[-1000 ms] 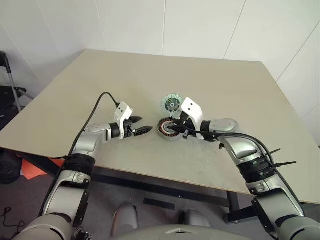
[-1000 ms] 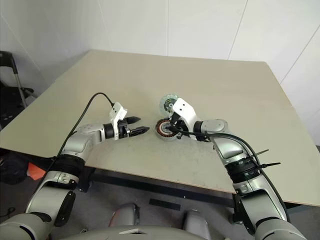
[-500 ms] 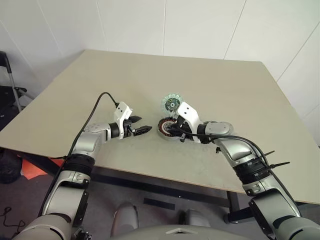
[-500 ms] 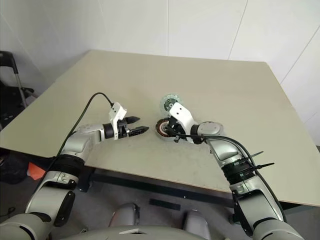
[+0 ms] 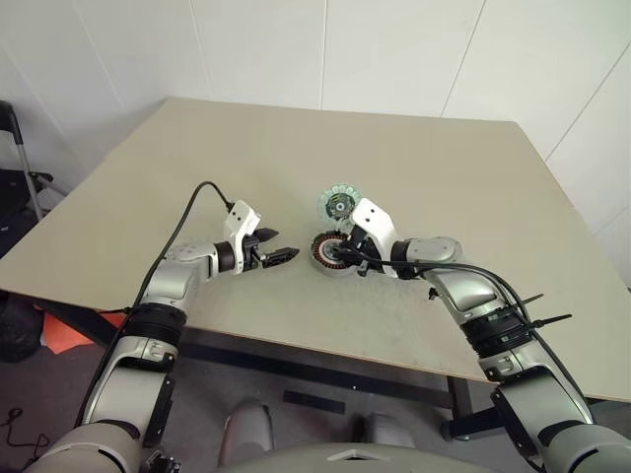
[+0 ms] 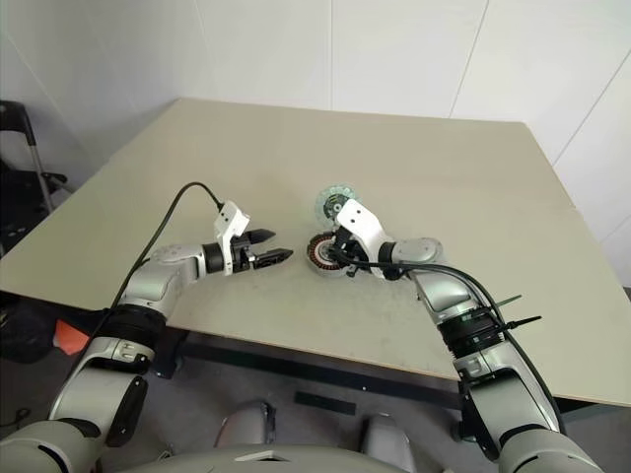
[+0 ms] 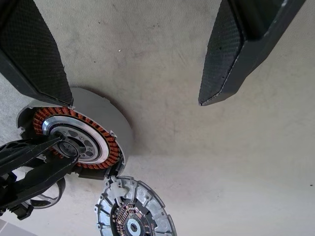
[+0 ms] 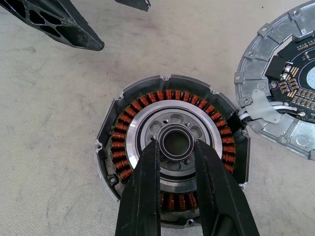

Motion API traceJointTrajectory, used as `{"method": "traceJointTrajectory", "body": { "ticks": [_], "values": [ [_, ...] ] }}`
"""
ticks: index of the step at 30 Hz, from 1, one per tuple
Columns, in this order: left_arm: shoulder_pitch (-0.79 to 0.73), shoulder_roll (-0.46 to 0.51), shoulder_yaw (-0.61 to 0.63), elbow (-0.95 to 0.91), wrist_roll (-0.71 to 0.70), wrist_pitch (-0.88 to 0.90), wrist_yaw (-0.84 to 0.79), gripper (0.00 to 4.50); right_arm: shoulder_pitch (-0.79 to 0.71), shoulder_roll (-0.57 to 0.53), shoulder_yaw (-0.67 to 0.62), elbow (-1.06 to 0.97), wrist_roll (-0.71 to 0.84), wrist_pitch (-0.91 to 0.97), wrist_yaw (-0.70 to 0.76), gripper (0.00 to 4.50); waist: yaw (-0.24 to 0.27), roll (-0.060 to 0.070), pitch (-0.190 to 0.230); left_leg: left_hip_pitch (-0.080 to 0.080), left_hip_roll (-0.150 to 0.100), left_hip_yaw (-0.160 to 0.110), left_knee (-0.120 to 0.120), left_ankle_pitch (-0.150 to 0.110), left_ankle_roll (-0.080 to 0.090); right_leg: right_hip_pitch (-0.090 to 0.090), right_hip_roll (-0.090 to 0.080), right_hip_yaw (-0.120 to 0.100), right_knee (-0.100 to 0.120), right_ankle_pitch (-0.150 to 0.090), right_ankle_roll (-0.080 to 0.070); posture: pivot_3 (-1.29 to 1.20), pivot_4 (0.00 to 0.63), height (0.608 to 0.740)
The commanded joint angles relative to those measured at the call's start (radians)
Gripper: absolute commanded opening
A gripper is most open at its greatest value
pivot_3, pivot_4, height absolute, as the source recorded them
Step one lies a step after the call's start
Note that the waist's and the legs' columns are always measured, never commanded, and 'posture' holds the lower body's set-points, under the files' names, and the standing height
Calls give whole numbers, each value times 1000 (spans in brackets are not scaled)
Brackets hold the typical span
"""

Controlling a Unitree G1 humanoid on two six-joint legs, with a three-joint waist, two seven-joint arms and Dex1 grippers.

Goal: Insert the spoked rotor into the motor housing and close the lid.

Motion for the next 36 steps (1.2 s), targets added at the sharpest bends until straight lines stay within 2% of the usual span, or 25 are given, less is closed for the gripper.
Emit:
{"method": "traceJointTrajectory", "body": {
  "ticks": [1, 7, 14, 17, 19, 25, 26, 36],
  "values": [
    [-15, 11, 20, -37, -5, -14, 4, 4332, -23, 0, -27, -16, 18, -2, 14, 1716, 0, 0, 0, 0, 0, 0, 0, 0, 0, 0, 0, 0, 0, 0, 0, 0, 0, 740],
    [-14, 12, 20, -38, -5, -15, 5, 4332, -31, -1, -47, -35, 11, -21, -7, 3789, 0, 0, 0, 0, 0, 0, -1, 0, 0, 0, 0, 0, 0, 0, 0, 0, 0, 740],
    [-16, 10, 19, -32, -3, -18, 6, 4332, -35, -6, -71, -72, 28, -3, -2, 3789, 0, 0, 0, 0, 0, 0, 0, 0, 0, 0, 0, 0, 0, 0, 0, 0, 0, 740],
    [-17, 8, 19, -28, -2, -21, 6, 4332, -30, -3, -81, -86, 53, 9, 16, 3131, 0, 0, 0, 0, 0, 0, 0, 0, 0, 0, 0, 0, 0, 0, 0, 0, 0, 740],
    [-17, 8, 18, -25, -2, -23, 7, 4332, -29, 4, -84, -80, 56, 14, 9, 2511, 0, 0, 0, 0, 0, 0, -1, 0, 0, 0, 0, 0, 0, 0, 0, 0, 0, 740],
    [-19, 9, 19, -16, 2, -32, 11, 4332, -33, 25, -80, -39, 48, 13, -14, 255, 0, 0, 0, 0, 0, 0, -1, 0, 0, 0, 0, 0, 0, 0, 0, 0, 0, 740],
    [-19, 9, 19, -16, 2, -32, 11, 4332, -34, 26, -76, -33, 43, 9, -16, 22, 0, 0, 0, 0, 0, 0, -1, 0, 0, 0, 0, 0, 0, 0, 0, 0, 0, 740],
    [-17, 14, 21, -10, 3, -38, 15, 4332, -29, 53, -46, 40, 12, -5, -38, 22, -1, 0, 0, 0, 0, 0, -1, 0, 0, 0, 0, 0, 0, 0, 0, 0, 0, 740]
  ]
}}
